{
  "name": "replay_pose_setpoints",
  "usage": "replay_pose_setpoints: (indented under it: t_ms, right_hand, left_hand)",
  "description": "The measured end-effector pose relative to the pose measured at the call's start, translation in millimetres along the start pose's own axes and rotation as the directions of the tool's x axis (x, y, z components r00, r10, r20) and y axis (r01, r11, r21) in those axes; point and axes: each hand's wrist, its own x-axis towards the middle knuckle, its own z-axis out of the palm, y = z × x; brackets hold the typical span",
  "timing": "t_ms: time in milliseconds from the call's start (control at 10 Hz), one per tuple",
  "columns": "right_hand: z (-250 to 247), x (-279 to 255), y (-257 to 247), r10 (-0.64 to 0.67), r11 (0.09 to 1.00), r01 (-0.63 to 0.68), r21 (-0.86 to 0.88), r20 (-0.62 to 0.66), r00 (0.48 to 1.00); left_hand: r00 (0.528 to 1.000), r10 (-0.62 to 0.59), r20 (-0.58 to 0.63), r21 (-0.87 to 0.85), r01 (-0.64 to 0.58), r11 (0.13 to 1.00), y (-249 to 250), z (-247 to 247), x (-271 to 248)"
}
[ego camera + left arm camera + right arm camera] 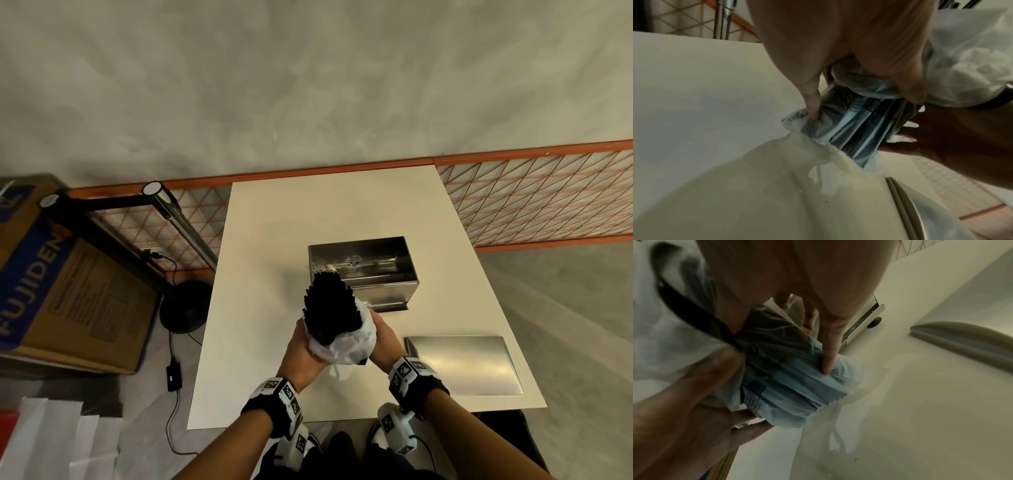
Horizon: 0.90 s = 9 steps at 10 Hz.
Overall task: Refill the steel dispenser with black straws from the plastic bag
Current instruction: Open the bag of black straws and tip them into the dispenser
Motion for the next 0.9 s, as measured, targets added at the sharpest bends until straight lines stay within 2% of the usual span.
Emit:
replay_pose_setpoints:
  t_ms: [100, 200, 300, 400, 600, 800, 900]
  right_hand:
    - [5.8, 13.1, 6.3, 0.078, 0.996, -0.075, -0.039, 0.063, 0.995]
    - [9.4, 27.6, 7.5, 0.103, 0.976, -0.094, -0.194, 0.037, 0.994]
    - [13.9, 35.0, 18.9, 0.099, 0.966, -0.078, -0.247, 0.073, 0.992]
    - [7.7, 28.5, 20.8, 0.138, 0.956, -0.118, -0.269, 0.054, 0.989]
    - [-4.5, 19.8, 30.0, 0.135, 0.929, -0.1, -0.356, 0.077, 0.988]
    - [-1.5, 19.0, 35.4, 0.146, 0.902, -0.076, -0.425, 0.132, 0.98]
    - [-3.1, 19.5, 14.9, 0.151, 0.899, -0.055, -0.434, 0.19, 0.97]
  left_hand:
    - [1.0, -0.009, -0.018, -0.006, 0.009, 1.0, 1.1, -1.8, 4.7]
    - [0.999, -0.033, 0.043, 0.016, 0.032, 0.999, -7.8, -1.5, 8.2]
    - [0.993, 0.036, 0.11, 0.004, -0.037, 0.999, 5.7, -1.7, 8.5]
    - [0.979, 0.171, 0.11, -0.042, -0.167, 0.985, 20.9, -9.8, 18.3]
    - [0.974, 0.141, 0.175, -0.07, -0.131, 0.989, 18.6, -24.3, 23.0]
    - [0.961, 0.083, 0.264, -0.02, -0.08, 0.997, 29.3, -38.7, 15.1]
    - [0.941, 0.046, 0.336, -0.031, -0.038, 0.999, 33.0, -42.8, 19.0]
